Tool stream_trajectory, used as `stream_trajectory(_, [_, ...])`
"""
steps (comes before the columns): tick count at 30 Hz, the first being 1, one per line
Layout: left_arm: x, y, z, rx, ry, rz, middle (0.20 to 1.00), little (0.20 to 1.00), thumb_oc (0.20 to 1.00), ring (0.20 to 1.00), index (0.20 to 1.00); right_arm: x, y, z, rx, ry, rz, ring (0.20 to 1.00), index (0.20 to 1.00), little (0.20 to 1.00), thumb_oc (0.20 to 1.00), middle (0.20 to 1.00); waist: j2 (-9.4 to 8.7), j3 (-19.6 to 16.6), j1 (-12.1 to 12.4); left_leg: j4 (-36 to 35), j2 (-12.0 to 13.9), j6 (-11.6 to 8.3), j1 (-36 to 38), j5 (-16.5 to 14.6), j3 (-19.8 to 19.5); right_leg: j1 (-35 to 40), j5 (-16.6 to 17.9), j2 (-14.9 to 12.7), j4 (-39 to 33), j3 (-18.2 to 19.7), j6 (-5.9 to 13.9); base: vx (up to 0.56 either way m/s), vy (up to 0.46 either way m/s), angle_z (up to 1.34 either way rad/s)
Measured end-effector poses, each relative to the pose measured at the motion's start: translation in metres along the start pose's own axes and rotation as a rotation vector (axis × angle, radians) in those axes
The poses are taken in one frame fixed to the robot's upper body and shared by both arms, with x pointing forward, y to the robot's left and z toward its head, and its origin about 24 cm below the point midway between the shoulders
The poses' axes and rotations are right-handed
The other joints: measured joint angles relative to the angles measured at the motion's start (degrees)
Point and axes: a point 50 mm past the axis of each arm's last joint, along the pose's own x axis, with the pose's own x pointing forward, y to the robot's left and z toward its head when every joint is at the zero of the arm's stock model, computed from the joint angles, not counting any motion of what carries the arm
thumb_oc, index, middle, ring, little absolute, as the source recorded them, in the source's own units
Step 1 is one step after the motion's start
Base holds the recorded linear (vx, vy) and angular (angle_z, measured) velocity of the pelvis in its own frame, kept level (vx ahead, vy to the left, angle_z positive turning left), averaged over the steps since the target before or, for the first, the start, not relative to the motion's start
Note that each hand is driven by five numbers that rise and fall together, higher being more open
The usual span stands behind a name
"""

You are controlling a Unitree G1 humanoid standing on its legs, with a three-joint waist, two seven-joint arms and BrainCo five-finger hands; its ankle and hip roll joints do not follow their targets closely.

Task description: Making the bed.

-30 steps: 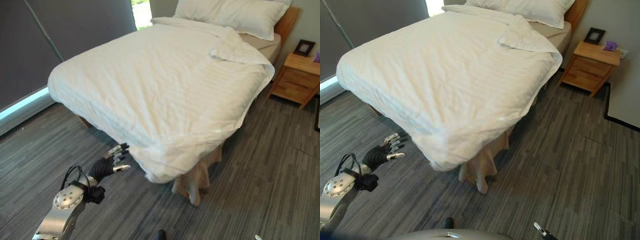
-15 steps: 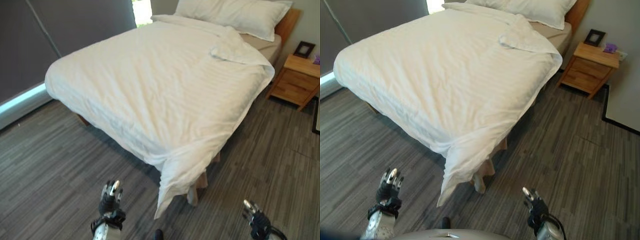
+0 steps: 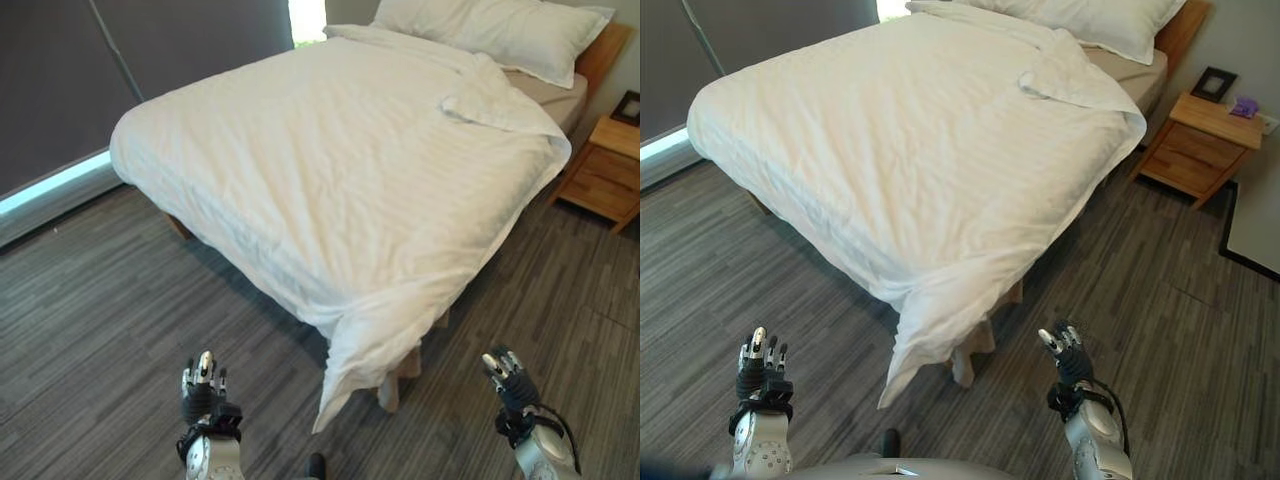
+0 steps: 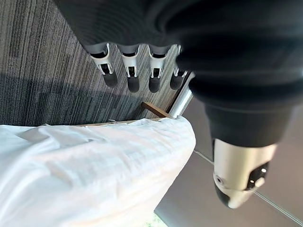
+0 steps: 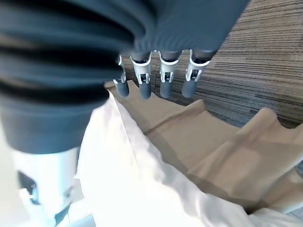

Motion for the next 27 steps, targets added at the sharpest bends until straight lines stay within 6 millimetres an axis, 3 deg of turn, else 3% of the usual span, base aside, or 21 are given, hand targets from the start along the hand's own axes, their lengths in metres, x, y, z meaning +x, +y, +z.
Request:
stream_trajectory(10, [0.003,-0.002,0.005,0.106,-0.003,-0.041,1.000,1.000,1.000,1.000,1.000,0.001,0.000,0.005,0.012,-0.037,-0.001,1.000,1.000,1.000,1.000,1.000,0.32,0.6,0.0,0.0,-0.1,0.00,0.0,0.0,-0.2,0.2,0.0,0.1,0.2,0.3,-0.01,0.01,-0.017,0.00])
stream_trajectory(13, [0.006,-0.012,0.004,0.238,0.007,-0.116,1.000,1.000,1.000,1.000,1.000,0.002,-0.014,0.014,0.087,-0.076,-0.077,1.000,1.000,1.000,1.000,1.000,0.59,1.3,0.1,0.0,-0.1,0.10,0.9,0.1,-0.9,0.8,-0.4,0.1,0.6,0.1,0.10,0.07,-0.103,0.08])
stream_trajectory(19, [0.009,-0.015,0.005,0.265,0.020,-0.137,1.000,1.000,1.000,1.000,1.000,-0.001,-0.042,0.021,0.054,-0.094,-0.178,1.000,1.000,1.000,1.000,1.000,1.96,1.3,0.3,0.0,0.0,0.14,0.4,0.4,-2.2,1.2,-0.7,0.5,0.9,-0.8,0.09,0.02,-0.052,0.10])
stream_trajectory(21, [0.011,-0.020,0.004,0.261,0.022,-0.159,1.000,1.000,1.000,1.000,1.000,-0.001,-0.053,0.030,-0.035,-0.096,-0.199,1.000,1.000,1.000,1.000,1.000,1.99,1.4,0.4,0.0,-0.2,0.02,0.0,0.7,-3.8,2.1,-0.9,0.7,0.9,-2.4,-0.10,0.01,-0.032,0.38])
stream_trajectory(23, [0.014,-0.027,0.005,0.255,0.016,-0.187,1.000,1.000,1.000,1.000,1.000,0.006,-0.062,0.055,-0.173,-0.131,-0.210,1.000,1.000,1.000,1.000,1.000,1.95,1.3,0.1,0.1,-0.2,0.06,-1.1,1.3,-6.1,1.8,-1.2,1.2,0.9,-4.4,-0.34,-0.01,0.001,0.53])
stream_trajectory(27, [0.014,-0.029,0.003,0.258,0.023,-0.202,1.000,1.000,1.000,1.000,1.000,0.025,-0.056,0.108,-0.290,-0.274,-0.200,1.000,1.000,1.000,1.000,1.000,1.95,1.5,1.1,0.1,0.0,0.09,-2.4,2.1,-8.9,1.6,-1.8,2.0,2.1,-6.4,-1.03,-0.01,-0.009,0.36])
